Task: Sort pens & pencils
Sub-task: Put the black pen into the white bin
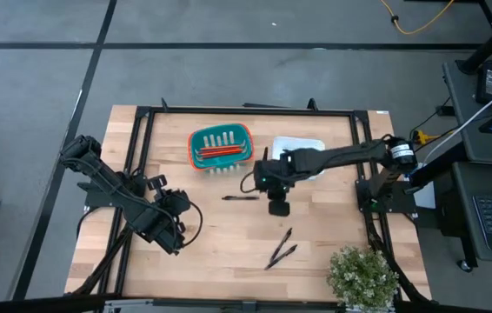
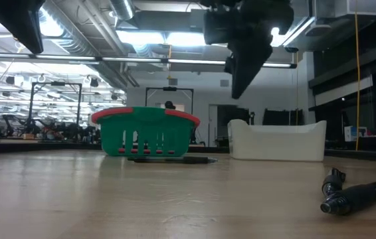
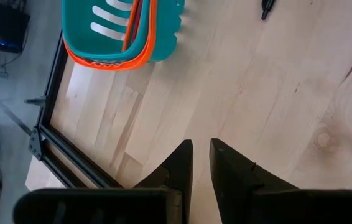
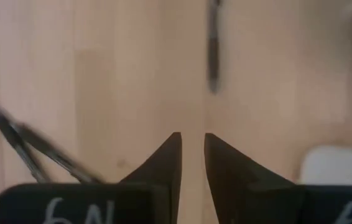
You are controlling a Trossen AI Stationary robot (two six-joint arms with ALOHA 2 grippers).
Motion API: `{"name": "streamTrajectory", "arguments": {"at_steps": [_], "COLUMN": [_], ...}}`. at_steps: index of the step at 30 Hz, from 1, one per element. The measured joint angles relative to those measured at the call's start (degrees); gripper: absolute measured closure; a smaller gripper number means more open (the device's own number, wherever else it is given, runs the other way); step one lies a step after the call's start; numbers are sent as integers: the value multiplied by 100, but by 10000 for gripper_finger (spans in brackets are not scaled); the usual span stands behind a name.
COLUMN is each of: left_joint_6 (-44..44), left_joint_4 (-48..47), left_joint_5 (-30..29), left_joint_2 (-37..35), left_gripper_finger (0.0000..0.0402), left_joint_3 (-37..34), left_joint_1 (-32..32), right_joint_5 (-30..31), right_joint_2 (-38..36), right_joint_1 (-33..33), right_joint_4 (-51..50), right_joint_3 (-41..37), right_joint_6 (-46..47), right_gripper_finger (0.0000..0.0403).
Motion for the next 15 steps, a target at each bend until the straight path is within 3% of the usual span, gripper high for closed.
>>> {"name": "streamTrajectory", "arguments": {"at_steps": [15], "left_joint_6": [-2], "left_joint_4": [20], "left_joint_5": [2], "left_joint_2": [0], "left_gripper_finger": [352], "left_joint_3": [0], "left_joint_1": [2], "right_joint_5": [-1270], "right_joint_2": [1222], "right_joint_1": [-142], "right_joint_4": [969], "right_joint_3": [160], "right_joint_6": [-374], "right_gripper_finger": [317]}}
